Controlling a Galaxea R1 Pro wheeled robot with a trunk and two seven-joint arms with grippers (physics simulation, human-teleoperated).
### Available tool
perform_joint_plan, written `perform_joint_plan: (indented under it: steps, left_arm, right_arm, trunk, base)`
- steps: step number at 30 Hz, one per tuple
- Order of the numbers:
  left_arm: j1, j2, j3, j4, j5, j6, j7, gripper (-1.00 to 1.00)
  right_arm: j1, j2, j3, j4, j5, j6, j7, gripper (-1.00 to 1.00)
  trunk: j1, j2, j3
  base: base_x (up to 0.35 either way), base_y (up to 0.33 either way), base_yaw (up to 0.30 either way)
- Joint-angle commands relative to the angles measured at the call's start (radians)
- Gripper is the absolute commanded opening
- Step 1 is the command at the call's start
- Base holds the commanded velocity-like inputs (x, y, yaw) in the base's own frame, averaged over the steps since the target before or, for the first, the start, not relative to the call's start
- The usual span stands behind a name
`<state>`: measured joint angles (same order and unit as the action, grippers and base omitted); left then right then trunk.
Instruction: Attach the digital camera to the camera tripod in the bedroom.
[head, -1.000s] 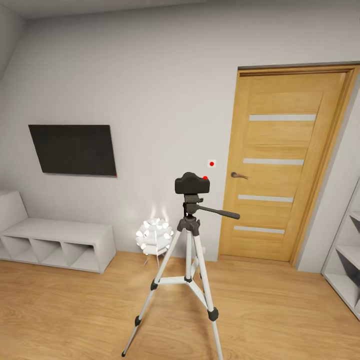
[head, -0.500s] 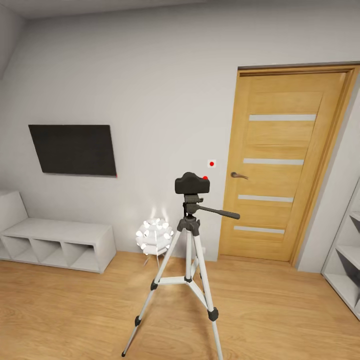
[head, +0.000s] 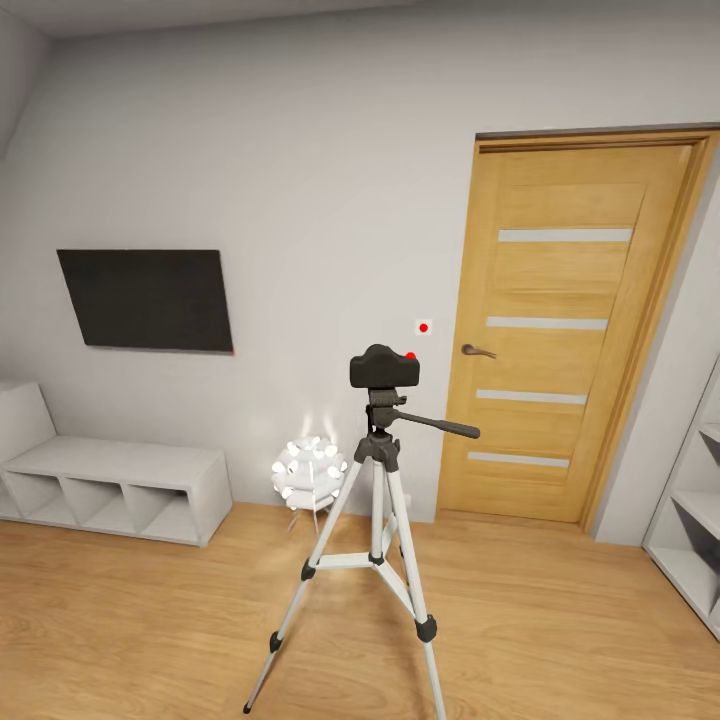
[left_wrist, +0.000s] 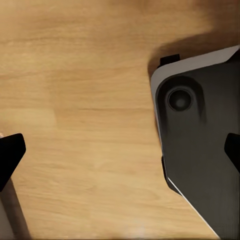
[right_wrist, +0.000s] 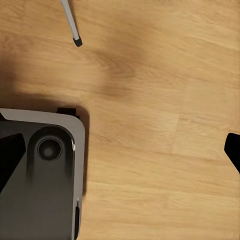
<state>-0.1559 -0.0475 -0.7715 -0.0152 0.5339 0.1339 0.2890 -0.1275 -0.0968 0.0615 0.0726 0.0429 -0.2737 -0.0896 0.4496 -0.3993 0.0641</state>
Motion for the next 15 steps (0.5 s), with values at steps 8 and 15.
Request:
perform_joint_plan:
  steps: [8, 15]
  left_arm:
    - [0.004, -0.003, -0.004, -0.002, 0.046, 0.008, 0.012, 1.00]
    - [0.004, -0.003, -0.003, -0.003, 0.051, 0.009, 0.012, 1.00]
  right_arm:
    - [-0.001, 0.001, 0.006, 0.004, 0.005, -0.005, -0.006, 1.00]
    - [-0.001, 0.000, 0.006, 0.004, 0.005, -0.005, -0.006, 1.00]
  trunk:
    - [0.000, -0.001, 0.000]
    - [0.000, -0.001, 0.000]
  base:
    - [0.000, 0.000, 0.000]
    - [0.000, 0.000, 0.000]
